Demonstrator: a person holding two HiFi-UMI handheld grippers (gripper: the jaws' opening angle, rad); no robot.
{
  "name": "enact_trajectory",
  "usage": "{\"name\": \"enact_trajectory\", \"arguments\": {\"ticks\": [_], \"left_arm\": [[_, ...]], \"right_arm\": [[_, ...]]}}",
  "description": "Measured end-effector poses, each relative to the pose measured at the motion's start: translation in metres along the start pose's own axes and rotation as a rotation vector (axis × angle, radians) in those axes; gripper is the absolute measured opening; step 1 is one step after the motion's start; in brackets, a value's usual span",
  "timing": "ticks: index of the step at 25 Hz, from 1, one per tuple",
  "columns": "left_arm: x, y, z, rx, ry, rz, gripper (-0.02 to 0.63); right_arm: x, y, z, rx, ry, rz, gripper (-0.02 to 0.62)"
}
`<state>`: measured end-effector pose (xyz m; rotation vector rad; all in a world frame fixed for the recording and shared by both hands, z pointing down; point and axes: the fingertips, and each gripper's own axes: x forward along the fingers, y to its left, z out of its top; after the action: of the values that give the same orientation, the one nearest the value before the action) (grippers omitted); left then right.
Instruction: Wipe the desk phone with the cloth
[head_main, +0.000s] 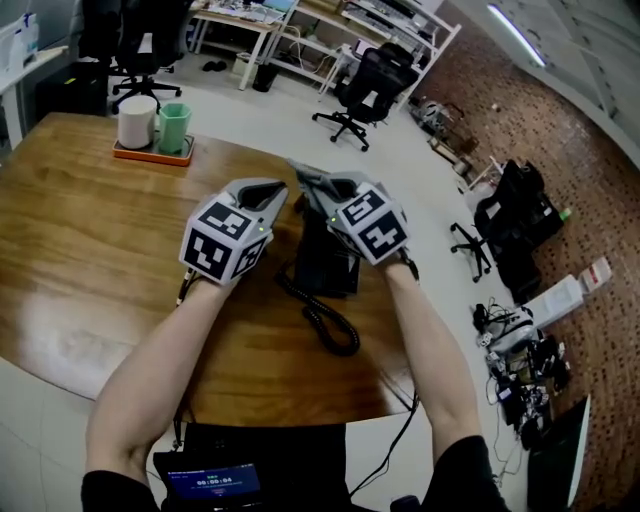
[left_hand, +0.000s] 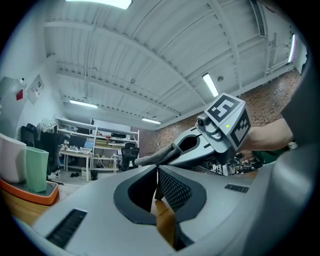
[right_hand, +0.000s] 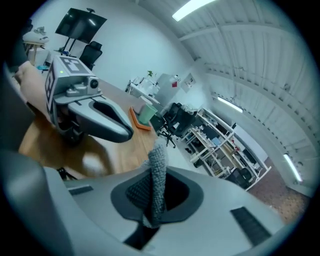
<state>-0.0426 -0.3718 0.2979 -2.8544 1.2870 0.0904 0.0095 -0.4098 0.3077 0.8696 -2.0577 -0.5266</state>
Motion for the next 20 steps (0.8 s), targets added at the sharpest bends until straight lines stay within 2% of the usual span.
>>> {"name": "enact_trajectory", "arguments": {"ticks": [6,8,11,13,15,18,20], "left_arm": [[0.001,0.000,0.000,0.001,-0.001,0.001,0.000],[0.000,0.001,0.000,0.002,-0.001,0.001,0.000],[-0.001,0.002,0.000,0.004,0.001,0.001,0.000],[-0.001,0.002,0.000,0.004,0.000,0.000,0.000],[-0.001,0.001,-0.001,0.003,-0.001,-0.002,0.000],[0.000,0.001,-0.001,0.004,-0.003,0.001,0.000],[0.000,0.001,-0.003,0.006,0.002,0.002,0.000]], "right_arm": [[-0.038,0.074,-0.009,-0.149,0.013,0.169,0.026],[-0.058,0.108,-0.017,-0.210,0.025,0.268,0.026],[-0.086,0.158,-0.030,-0.335,0.075,0.464,0.025],[-0.093,0.162,-0.033,-0.390,0.094,0.500,0.025],[-0.087,0.133,-0.023,-0.339,0.061,0.415,0.025],[-0.062,0.053,0.001,-0.142,-0.031,0.170,0.025],[-0.046,0.008,0.006,-0.019,-0.066,0.044,0.025]]}}
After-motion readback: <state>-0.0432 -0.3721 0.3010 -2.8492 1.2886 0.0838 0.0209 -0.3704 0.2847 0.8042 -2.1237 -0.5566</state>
